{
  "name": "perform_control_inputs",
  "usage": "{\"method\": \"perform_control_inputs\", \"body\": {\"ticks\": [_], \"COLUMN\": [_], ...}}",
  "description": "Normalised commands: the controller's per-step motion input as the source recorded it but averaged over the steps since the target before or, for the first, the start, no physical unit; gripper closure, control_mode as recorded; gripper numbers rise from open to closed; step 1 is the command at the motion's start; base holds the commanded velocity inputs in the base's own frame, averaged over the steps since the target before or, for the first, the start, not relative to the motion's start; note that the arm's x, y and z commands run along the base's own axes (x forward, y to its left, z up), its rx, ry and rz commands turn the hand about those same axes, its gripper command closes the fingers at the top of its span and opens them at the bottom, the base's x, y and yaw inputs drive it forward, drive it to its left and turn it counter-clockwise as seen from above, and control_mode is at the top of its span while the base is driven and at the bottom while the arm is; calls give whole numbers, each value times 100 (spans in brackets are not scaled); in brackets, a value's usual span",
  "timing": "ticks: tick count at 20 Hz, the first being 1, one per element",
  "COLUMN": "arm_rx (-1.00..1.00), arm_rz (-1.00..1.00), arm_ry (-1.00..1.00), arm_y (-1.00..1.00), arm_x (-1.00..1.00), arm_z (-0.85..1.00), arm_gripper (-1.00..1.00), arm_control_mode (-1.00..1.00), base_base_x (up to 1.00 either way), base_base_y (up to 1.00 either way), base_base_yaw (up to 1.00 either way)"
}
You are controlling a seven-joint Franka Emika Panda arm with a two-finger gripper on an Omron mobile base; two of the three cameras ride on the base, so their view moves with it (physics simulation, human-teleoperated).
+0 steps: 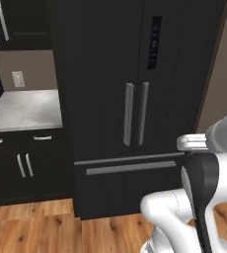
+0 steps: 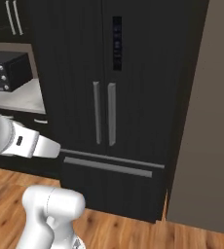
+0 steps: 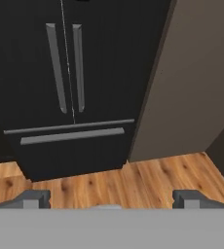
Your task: Move the hot dog bun to the plate on the dining table and place the condiment next to that plate. Then navigate to the fridge and take the sausage and place it on the plate as well.
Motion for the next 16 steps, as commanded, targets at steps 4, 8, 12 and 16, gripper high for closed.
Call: {"method": "perform_control_inputs", "body": {"ticks": [4, 8, 12, 16], "arm_rx": [0, 0, 0, 0], "arm_rz": [0, 0, 0, 0], "arm_ry": [0, 0, 0, 0], "arm_y": [0, 0, 0, 0], "arm_x": [0, 0, 0, 0], "arm_z": [0, 0, 0, 0], "arm_gripper": [-100, -100, -100, -100], "arm_control_mode": [100, 100, 100, 100], "base_base_x": [1, 46, 45, 9], "base_base_y": [-18, 0, -1, 0], "base_base_yaw": [0, -6, -4, 0]}}
